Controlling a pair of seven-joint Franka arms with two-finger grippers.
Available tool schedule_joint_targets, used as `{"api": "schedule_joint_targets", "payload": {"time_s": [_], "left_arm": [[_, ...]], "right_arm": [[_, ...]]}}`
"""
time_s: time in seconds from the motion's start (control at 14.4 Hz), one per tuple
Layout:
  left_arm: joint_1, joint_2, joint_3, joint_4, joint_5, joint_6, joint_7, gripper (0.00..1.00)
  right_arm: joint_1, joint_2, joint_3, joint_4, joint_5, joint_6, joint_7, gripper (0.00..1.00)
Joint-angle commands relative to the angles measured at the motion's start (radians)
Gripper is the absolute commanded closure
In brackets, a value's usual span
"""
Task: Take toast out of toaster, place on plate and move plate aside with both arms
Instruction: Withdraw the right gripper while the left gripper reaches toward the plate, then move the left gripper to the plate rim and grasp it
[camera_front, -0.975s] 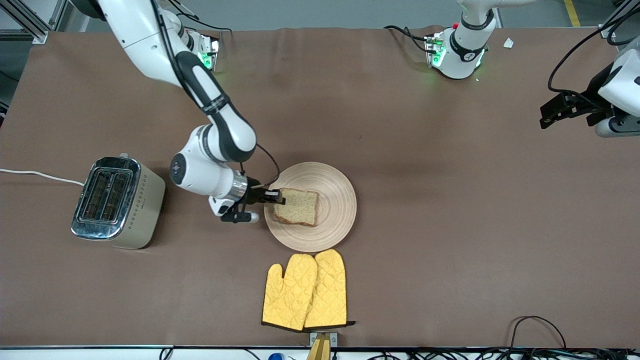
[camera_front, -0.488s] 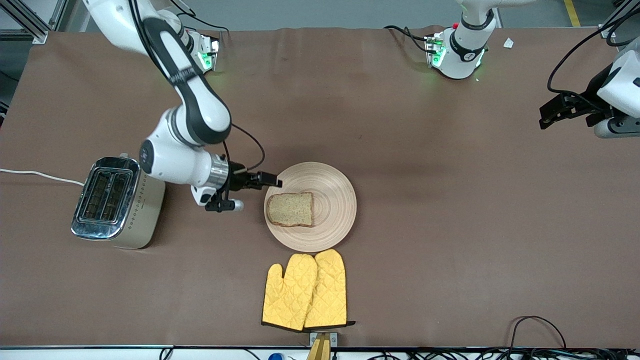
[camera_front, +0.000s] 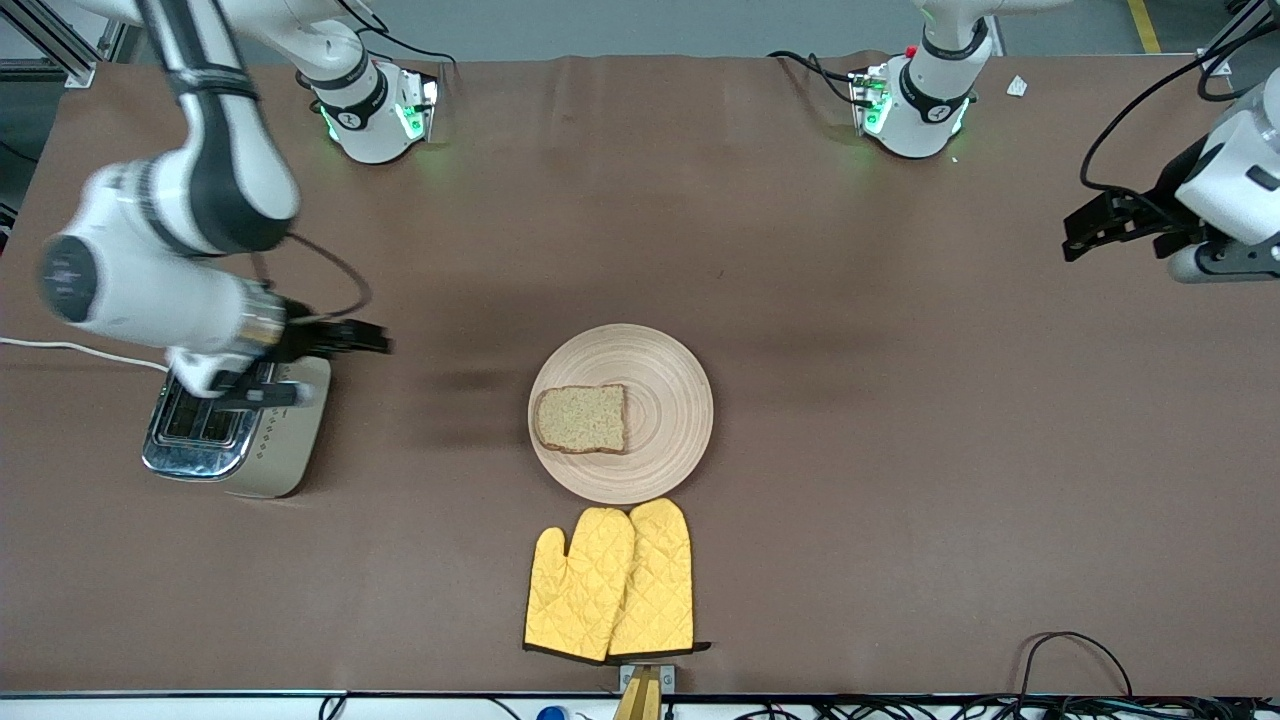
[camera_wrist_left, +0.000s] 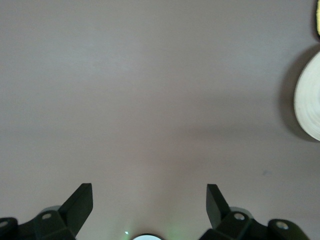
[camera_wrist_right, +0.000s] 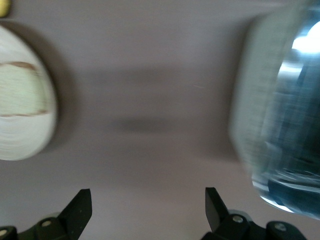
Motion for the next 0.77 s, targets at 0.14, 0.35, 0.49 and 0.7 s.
{"api": "schedule_joint_targets", "payload": {"time_s": [0.14, 0.35, 0.49, 0.7], "left_arm": [[-0.002, 0.133, -0.002, 0.015, -0.186, 0.069, 0.009, 0.00], [-0.002, 0.240, -0.002, 0.015, -0.347, 0.111, 0.026, 0.00], [-0.011, 0.299, -0.007, -0.003, -0.450, 0.173, 0.042, 0.00], [-0.031, 0.400, -0.083, -0.037, -0.610, 0.320, 0.058, 0.03]], "right_arm": [[0.008, -0.163, -0.075, 0.145, -0.246, -0.250, 0.027, 0.00], [-0.006, -0.235, -0.142, 0.209, -0.247, -0.282, 0.007, 0.00], [-0.006, -0.232, -0.181, 0.280, -0.249, -0.285, -0.057, 0.00], [-0.004, -0.232, -0.207, 0.272, -0.215, -0.319, -0.082, 0.00]]}}
